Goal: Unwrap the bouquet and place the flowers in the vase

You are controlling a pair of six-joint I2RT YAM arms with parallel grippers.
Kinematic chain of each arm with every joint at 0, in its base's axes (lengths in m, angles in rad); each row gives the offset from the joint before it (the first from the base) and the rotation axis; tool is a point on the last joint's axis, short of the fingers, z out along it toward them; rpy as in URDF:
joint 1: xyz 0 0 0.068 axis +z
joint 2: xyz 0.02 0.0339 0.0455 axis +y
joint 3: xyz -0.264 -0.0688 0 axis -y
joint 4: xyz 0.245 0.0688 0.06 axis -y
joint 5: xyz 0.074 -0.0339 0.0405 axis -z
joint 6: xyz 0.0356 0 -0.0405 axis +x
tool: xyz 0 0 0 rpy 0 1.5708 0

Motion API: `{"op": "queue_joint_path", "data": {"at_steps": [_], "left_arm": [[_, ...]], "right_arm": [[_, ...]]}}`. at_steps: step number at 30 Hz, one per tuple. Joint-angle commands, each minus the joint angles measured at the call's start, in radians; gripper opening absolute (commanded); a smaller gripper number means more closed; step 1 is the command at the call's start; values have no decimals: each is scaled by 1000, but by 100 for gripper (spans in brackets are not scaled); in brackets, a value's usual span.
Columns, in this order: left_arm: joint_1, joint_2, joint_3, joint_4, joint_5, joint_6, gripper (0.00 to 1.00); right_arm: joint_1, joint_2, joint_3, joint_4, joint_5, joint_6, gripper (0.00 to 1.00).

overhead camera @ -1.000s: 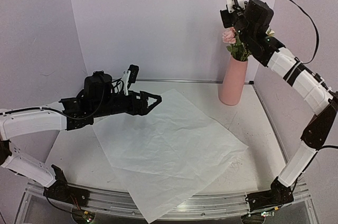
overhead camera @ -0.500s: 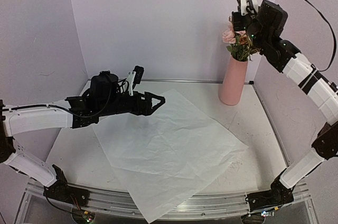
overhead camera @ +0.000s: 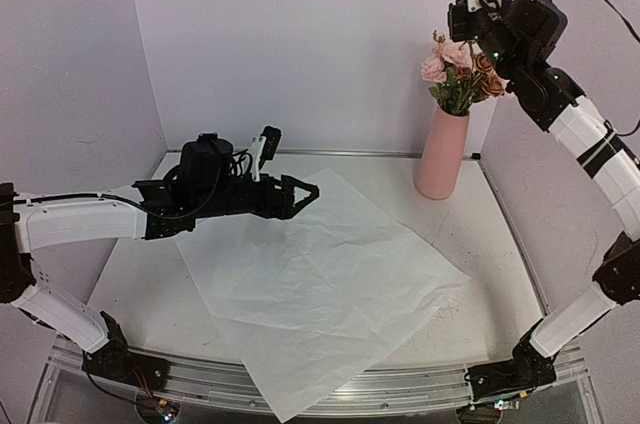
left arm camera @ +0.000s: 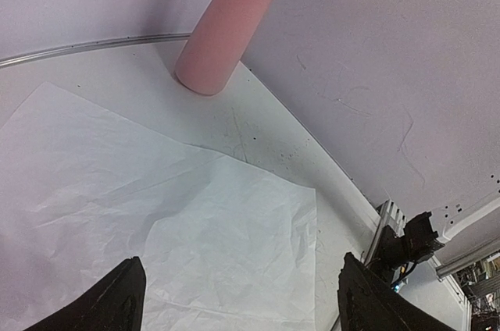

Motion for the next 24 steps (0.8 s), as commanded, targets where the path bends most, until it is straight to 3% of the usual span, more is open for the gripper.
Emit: {"op": "queue_joint_path", "data": {"at_steps": [1, 10, 16, 24], "left_arm": [[-1, 7, 48, 23, 12, 13, 86], [-1, 14, 50, 23, 29, 7, 86], [-1, 3, 40, 23, 32, 0, 86], [-2, -7, 32, 23, 27, 1, 86]], "right_arm": [[1, -91, -3, 70, -71, 49, 0], [2, -91, -32, 125, -183, 47, 0], [1, -76, -56, 181, -374, 20, 0], [1, -44, -30, 187, -358, 16, 0]]}}
